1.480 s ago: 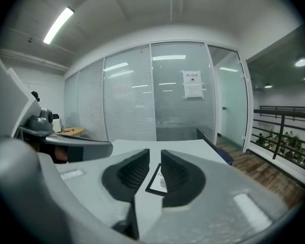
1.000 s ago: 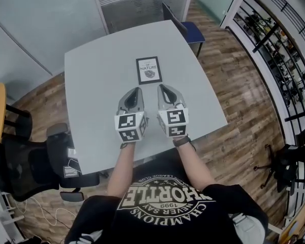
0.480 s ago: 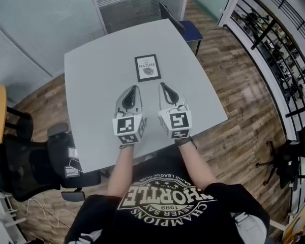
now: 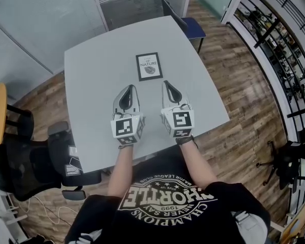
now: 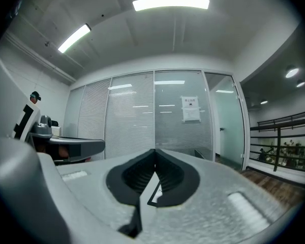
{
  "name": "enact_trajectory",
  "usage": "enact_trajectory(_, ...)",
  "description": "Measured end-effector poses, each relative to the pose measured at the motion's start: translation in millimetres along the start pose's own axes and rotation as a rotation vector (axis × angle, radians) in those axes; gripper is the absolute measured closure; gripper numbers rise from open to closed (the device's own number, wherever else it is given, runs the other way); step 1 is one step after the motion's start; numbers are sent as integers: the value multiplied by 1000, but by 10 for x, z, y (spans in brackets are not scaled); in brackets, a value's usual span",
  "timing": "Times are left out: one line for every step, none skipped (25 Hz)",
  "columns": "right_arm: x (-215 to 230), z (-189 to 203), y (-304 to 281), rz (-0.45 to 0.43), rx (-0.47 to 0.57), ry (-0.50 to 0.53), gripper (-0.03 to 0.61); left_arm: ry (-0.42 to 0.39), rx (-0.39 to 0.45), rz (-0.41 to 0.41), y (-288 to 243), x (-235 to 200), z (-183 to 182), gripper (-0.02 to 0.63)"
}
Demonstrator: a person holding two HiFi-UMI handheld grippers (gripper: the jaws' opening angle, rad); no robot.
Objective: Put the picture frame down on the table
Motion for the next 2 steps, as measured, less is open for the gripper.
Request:
enact_trajectory(19,24,-31,-1,-6,-2,580,2,-4,-7,-29,-11,27,607)
enact_trajectory(38,49,-61,-2,-12,-3,580,5,-8,-15,-59,-22,55,607)
Point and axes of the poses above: the fingertips, and each gripper's own axes: y backward along the fingers, x to its right, z out of its underside, the point moved 10 cm from there along y, backward along the fingers, and after that the axes turned 4 degrees about -x, right-handed, at the moved point
